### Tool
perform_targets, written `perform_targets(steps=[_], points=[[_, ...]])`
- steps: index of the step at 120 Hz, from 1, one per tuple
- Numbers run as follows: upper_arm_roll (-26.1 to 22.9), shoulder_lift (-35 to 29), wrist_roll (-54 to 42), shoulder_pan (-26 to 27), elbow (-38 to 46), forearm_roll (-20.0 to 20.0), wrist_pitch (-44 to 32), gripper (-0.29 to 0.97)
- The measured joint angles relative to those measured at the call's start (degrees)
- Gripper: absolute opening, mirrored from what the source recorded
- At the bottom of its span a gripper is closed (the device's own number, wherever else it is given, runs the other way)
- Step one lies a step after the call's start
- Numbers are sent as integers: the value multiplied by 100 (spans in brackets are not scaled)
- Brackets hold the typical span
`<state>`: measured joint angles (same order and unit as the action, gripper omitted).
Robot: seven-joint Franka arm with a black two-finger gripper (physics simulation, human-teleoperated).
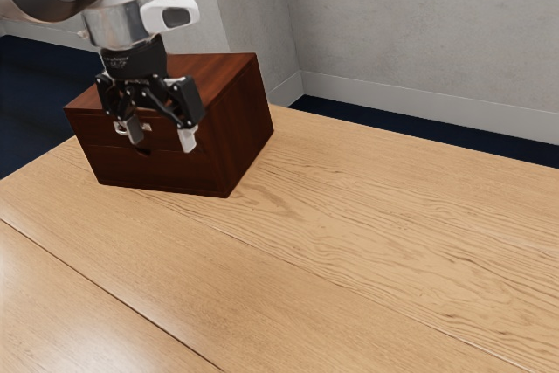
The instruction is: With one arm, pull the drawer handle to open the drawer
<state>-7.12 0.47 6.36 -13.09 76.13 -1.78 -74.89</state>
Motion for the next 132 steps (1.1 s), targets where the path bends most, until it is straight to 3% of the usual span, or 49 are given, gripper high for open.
perform_targets(steps=[32, 43, 53, 58, 76, 83, 91, 110, 132], points=[[4, -8, 65, -264, -9, -2, -54, 68], [-45, -114, 268, -424, -971, 73, 184, 68], [-1, -136, 976, -481, -1289, 300, 359, 68], [182, -139, 1483, -330, -1338, 374, 373, 68], [1602, 42, 3162, 961, -1302, 318, 76, 68], [1891, 159, 3708, 1116, -1296, 297, -155, 68], [1995, 281, 4271, 837, -1288, 288, -426, 68], [2057, 492, 5390, -471, -1163, 275, -987, 68], [2056, 560, 6357, -539, 52, 306, -2014, 68]])
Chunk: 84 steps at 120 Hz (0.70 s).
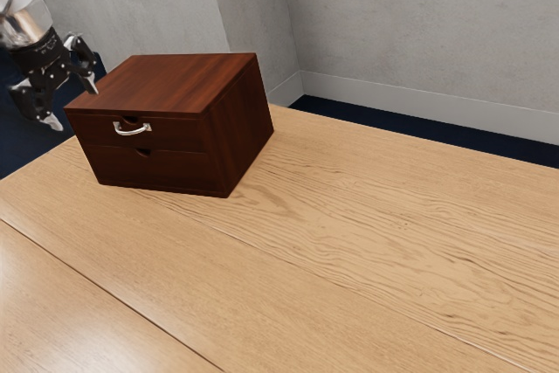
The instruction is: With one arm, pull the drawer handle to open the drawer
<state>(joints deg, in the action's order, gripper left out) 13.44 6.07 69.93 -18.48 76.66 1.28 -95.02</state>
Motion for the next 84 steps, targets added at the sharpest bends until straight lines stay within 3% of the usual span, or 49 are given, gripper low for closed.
perform_targets(steps=[37, 84], points=[[1, 104, 1069, -229, 775, -2, -1317, 68], [1, 145, 1760, -264, 1609, -21, -2728, 68]])
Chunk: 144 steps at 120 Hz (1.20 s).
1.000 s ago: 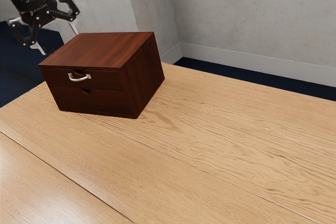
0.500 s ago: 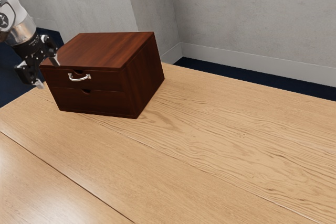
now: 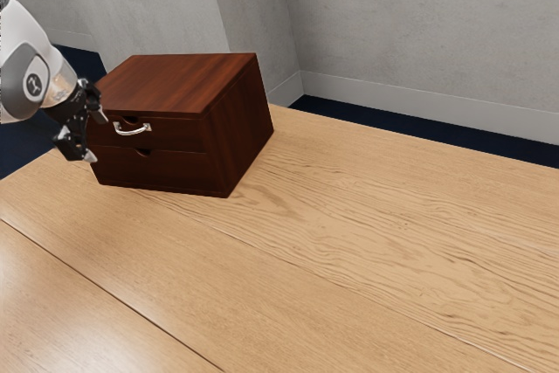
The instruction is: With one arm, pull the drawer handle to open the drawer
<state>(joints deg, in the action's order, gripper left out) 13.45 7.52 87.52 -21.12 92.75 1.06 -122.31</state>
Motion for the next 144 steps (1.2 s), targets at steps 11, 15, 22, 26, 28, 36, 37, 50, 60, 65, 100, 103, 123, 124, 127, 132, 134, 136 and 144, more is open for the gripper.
perform_targets(steps=[11, 15, 22, 26, 28, 36, 37, 50, 60, 65, 100, 103, 123, 124, 127, 132, 134, 136, 144], points=[[-1, 14, 94, 3, 49, 1, -227, 68], [-5, 28, 124, 2, 55, 6, -304, 68], [-7, 53, 172, 5, 53, 13, -420, 68], [-10, 62, 198, 5, 53, 17, -476, 68], [-14, 66, 210, 6, 53, 20, -503, 68], [-27, 115, 256, 16, 58, 30, -609, 68], [-28, 128, 262, 19, 59, 31, -621, 68], [-33, 228, 326, 34, 62, 38, -757, 68], [-34, 279, 368, 32, 101, 40, -835, 68], [-35, 298, 387, 31, 124, 41, -868, 68], [-35, 403, 488, 14, 140, 49, -994, 68], [-35, 412, 495, 21, 140, 50, -1002, 68], [-43, 428, 533, 52, 148, 54, -1067, 68], [-44, 428, 534, 52, 148, 54, -1070, 68], [-44, 429, 539, 51, 151, 56, -1078, 68], [-46, 429, 547, 50, 155, 57, -1088, 68], [-46, 429, 549, 53, 158, 57, -1092, 68], [-47, 429, 552, 53, 167, 58, -1096, 68], [-51, 429, 564, 57, 185, 59, -1110, 68]])
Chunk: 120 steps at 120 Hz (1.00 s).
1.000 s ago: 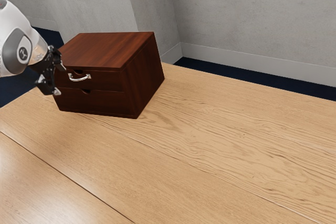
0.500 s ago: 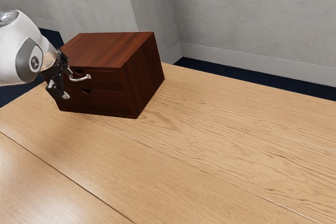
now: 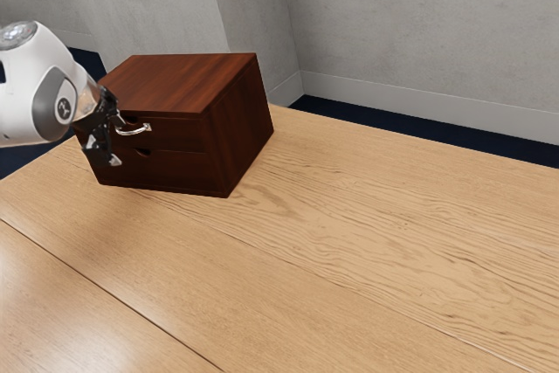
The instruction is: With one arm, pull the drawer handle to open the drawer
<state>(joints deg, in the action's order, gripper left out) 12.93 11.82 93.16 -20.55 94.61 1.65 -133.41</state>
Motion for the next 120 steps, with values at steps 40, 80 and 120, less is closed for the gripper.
perform_targets(steps=[40, 80, 120], points=[[-9, 22, 43, 14, 49, 3, -64, 62], [1, -71, 68, 5, 25, 3, 87, 15], [11, -280, 91, -2, 139, 87, 332, -7]])
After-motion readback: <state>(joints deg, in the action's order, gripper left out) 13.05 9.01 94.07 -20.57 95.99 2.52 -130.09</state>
